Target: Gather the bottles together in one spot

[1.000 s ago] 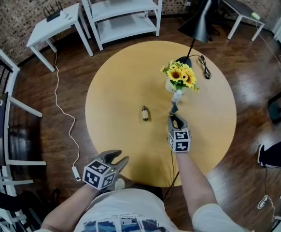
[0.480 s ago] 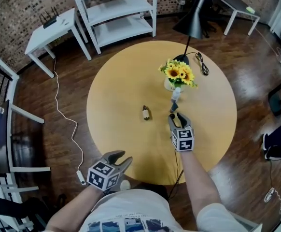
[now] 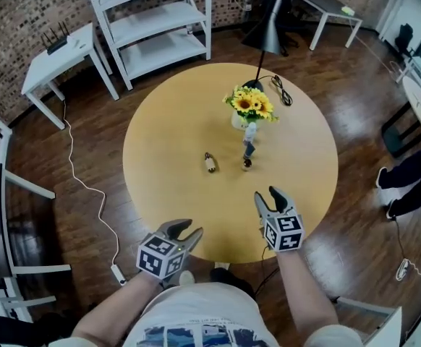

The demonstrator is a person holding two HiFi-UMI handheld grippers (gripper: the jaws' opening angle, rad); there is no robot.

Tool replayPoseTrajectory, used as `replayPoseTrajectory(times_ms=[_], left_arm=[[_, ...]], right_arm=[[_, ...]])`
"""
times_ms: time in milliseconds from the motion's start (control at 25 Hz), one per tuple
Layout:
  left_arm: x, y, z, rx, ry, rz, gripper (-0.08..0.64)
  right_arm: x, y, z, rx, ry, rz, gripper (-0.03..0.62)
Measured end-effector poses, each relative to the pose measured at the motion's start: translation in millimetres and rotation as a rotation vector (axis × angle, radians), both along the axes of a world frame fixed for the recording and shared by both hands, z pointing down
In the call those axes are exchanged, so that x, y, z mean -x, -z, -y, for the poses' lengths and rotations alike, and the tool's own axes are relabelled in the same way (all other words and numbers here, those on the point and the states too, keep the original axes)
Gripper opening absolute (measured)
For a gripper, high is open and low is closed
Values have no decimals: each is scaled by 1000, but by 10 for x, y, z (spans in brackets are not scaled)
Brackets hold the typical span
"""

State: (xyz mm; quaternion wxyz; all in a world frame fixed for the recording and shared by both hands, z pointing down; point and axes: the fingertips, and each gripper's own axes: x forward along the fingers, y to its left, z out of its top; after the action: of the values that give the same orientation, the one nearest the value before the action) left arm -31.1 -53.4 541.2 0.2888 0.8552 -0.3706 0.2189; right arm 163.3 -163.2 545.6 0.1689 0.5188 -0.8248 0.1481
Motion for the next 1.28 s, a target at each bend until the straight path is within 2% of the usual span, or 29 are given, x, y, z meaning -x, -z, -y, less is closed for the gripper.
replayPoseTrajectory(times_ms=[160,320,680,760,1000,1280], left_arm=[[89,28,-175,-23,-33,8,158],[239,93,-365,-32,-37,-15,158],[553,250,-1021,-25,-74,-31,164],[625,264,-1139,-24,-73,-26,187],[777,177,-1364,1,-79,5,186],[769,213,-1440,16,-72,-49,190]], right_arm=[[92,131,-805,59,-30,-11,226],[214,336,-1502,77,-74,-14,230],[545,693,-2624,91,-118,-34,258],[609,707,-2798,96,-122,-40,258],[717,688,-3031,106,-140,-43,258],[805,685,-3032,109,-115,-45,258]])
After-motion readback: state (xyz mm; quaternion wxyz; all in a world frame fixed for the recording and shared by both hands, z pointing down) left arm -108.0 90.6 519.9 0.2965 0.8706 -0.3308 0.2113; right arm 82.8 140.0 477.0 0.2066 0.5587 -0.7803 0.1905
